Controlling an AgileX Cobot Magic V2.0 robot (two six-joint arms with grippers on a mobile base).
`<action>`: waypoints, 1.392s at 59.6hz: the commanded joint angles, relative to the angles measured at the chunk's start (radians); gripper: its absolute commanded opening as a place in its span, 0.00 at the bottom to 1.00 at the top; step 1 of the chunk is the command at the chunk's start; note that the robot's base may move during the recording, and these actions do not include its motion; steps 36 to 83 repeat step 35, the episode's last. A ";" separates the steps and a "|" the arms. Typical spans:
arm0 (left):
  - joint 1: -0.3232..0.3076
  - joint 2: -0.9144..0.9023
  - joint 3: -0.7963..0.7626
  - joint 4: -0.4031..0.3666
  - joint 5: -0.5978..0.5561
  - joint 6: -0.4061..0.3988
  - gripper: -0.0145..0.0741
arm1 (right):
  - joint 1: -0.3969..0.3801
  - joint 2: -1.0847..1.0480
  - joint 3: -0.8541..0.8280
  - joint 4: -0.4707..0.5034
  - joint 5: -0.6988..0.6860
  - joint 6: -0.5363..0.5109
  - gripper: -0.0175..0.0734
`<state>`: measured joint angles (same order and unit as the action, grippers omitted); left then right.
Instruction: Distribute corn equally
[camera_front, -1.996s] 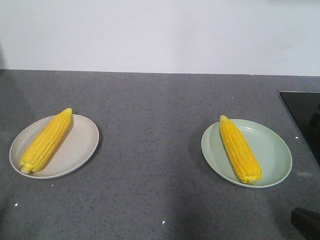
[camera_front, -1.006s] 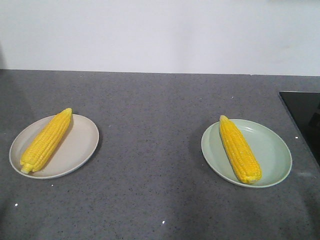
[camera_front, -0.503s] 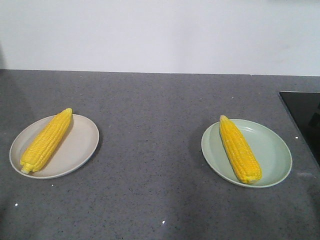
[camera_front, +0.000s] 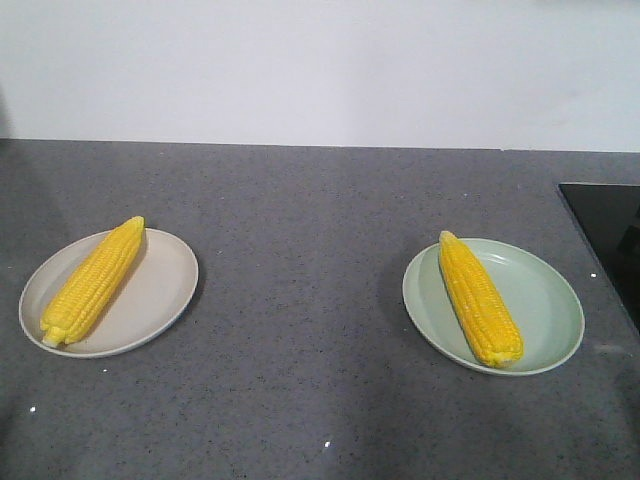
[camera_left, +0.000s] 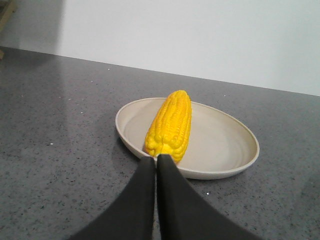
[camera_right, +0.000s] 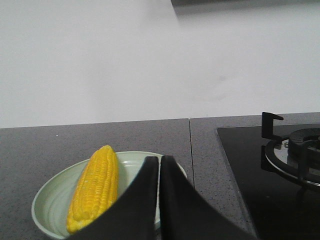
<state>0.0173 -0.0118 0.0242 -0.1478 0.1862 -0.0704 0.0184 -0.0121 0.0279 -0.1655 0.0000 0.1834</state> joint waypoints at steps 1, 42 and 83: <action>0.001 -0.014 -0.022 -0.002 -0.068 -0.006 0.16 | -0.008 -0.005 0.019 -0.013 -0.074 0.003 0.19; 0.001 -0.014 -0.022 -0.002 -0.068 -0.006 0.16 | -0.008 -0.005 0.019 -0.013 -0.074 0.003 0.19; 0.001 -0.014 -0.022 -0.002 -0.068 -0.006 0.16 | -0.008 -0.005 0.019 -0.013 -0.074 0.003 0.19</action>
